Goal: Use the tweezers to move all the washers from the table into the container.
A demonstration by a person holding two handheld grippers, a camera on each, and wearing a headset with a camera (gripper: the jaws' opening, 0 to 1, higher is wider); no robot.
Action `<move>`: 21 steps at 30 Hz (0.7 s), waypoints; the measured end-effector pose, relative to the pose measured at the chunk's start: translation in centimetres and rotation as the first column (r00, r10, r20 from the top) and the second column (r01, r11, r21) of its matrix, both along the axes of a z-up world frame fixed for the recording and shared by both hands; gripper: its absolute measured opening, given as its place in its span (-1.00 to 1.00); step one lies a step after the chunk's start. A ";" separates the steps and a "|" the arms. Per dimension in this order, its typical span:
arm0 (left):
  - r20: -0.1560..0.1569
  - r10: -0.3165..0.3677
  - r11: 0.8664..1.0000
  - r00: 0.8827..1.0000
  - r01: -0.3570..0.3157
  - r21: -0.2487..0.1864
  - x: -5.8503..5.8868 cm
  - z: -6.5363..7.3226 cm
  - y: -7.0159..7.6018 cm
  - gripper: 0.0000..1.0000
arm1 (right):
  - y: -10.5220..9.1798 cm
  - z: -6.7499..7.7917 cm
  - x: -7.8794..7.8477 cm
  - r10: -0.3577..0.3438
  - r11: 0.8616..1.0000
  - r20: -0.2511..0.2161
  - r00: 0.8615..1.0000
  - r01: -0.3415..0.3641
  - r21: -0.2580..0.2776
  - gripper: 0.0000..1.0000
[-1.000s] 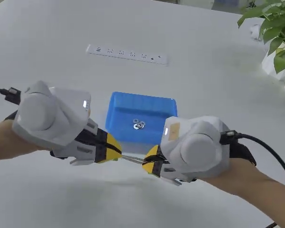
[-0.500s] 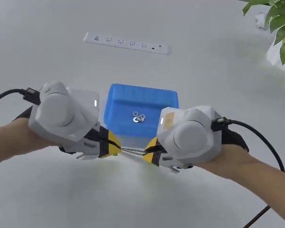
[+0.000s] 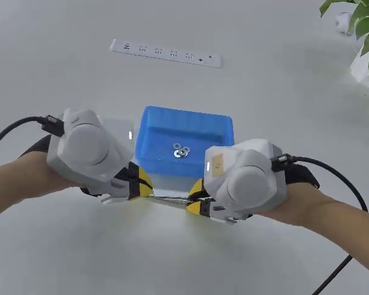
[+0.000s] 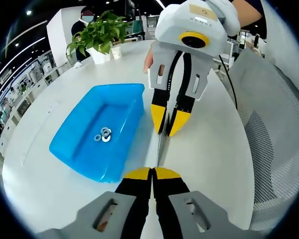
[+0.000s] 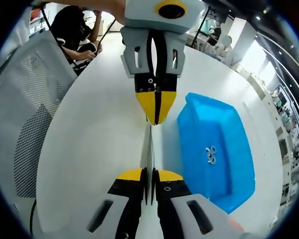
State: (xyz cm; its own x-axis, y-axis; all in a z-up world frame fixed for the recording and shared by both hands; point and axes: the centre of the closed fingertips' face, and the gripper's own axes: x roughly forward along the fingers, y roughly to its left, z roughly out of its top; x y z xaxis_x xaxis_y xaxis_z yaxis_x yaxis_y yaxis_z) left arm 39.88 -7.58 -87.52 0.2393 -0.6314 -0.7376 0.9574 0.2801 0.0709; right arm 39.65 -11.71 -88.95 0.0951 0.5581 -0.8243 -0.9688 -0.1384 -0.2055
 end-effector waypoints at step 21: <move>0.001 0.010 1.000 1.000 -0.010 -0.006 -0.7 1.1 0.0 -0.91 | -0.7 -0.1 0.1 -0.052 0.998 -0.088 0.995 0.047 -0.051 -0.68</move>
State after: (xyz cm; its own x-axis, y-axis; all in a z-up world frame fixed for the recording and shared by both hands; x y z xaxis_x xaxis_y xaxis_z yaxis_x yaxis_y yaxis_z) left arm 39.23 -7.54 -86.44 0.2466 -0.6335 -0.7334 0.9544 0.2901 0.0703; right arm 39.73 -12.40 -89.01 0.0462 0.5132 -0.8570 -0.9890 -0.0974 -0.1117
